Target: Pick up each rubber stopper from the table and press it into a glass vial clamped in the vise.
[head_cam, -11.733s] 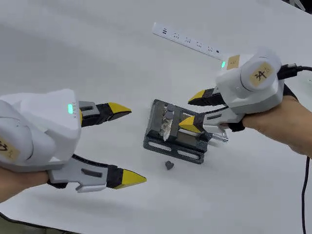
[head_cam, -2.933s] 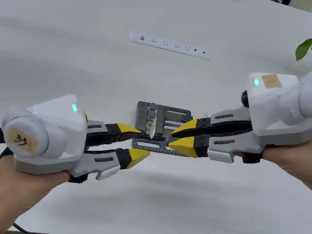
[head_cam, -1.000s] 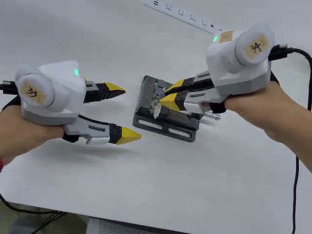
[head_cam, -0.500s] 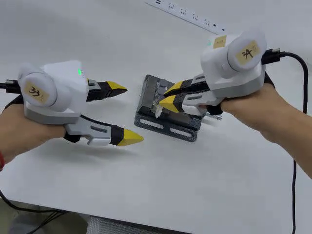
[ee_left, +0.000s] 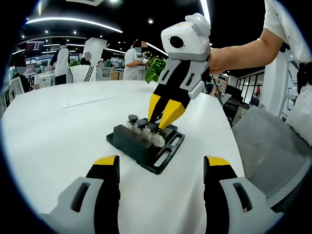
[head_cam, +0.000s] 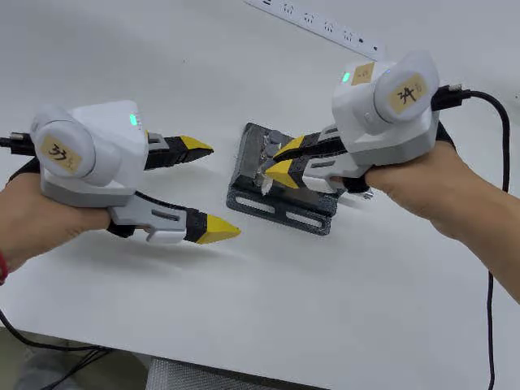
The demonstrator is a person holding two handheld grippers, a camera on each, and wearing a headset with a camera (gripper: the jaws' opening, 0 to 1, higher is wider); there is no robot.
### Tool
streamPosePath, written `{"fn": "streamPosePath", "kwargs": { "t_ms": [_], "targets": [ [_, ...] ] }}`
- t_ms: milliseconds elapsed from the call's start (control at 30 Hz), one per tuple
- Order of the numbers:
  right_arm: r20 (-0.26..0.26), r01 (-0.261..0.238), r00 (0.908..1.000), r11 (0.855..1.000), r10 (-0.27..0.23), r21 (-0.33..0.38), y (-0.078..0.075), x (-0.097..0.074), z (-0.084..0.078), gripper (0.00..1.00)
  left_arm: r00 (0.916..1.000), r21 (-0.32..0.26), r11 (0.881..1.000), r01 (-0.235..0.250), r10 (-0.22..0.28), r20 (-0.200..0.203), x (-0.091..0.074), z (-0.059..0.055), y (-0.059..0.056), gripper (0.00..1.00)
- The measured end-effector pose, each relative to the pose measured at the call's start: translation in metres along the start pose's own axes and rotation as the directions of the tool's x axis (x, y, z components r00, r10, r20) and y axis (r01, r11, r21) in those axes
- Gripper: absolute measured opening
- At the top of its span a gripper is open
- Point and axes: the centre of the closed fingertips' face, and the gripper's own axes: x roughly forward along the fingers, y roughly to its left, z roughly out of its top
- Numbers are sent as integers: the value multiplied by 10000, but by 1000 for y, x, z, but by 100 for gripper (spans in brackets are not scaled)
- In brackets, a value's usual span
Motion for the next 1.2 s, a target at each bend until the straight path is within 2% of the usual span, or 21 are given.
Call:
{"fn": "streamPosePath", "kwargs": {
  "t_ms": [533, 900, 1200],
  "targets": [
    [-169, 334, 9992, 9954, -351, -895, -1, 1, 0, 5, 10000, -50, 10000, 12, -12, 62, -1, 1, -1, 68],
    [-405, 645, 9964, 9780, -739, -1985, 1, 1, -1, 5, 10000, -40, 10000, -14, 14, 64, -2, 2, -1, 67],
    [-747, 805, 9921, 9678, -1010, -2386, 2, 2, 0, 4, 10000, -48, 10000, 0, 0, 46, -2, 1, -2, 66]
  ]
}}
